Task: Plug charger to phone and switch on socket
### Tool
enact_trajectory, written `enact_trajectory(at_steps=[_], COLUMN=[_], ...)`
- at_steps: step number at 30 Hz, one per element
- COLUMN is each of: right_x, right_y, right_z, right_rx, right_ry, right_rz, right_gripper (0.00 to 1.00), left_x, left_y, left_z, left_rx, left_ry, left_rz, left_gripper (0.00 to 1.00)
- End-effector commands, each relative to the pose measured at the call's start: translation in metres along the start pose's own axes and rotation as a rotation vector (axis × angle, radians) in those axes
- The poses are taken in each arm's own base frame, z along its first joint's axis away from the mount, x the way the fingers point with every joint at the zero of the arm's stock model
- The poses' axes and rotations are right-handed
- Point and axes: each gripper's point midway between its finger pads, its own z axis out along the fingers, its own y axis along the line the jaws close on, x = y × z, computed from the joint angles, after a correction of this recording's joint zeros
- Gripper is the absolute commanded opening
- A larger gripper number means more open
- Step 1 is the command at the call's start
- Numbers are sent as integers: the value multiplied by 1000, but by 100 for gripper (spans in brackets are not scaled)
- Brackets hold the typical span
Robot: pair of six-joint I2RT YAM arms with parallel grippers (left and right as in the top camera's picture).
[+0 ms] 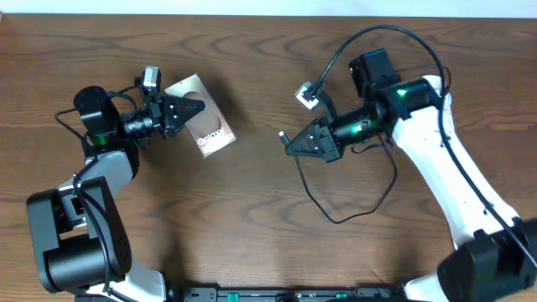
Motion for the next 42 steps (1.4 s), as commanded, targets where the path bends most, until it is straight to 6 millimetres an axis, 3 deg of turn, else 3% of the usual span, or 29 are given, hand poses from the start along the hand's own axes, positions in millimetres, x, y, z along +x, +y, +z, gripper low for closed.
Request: enact_trajectory(at_steps=[1,7,14,19,42], right_x=[-4,0,6,1,-4], right_y=[-1,-33,-34,-24,-21], right_z=[11,41,74,88,102], right_rx=[-152,-337,-455,-538,-554], right_ry=[-26,-41,-29,-48,-27], right_rz=[-22,78,67,14,-18], right_gripper=[1,1,1,1,1], left_x=[-2,-2,-8,-9,-22], left_y=[-8,-8,-5,-5,-1], left_z=[-1,-1,-1,-1,-2], left_rx=[12,12,-3,-4,-34], left_ry=[20,19,-15,-19,-93], left_rz=[52,52,52,52,32], left_gripper=[7,7,7,7,7])
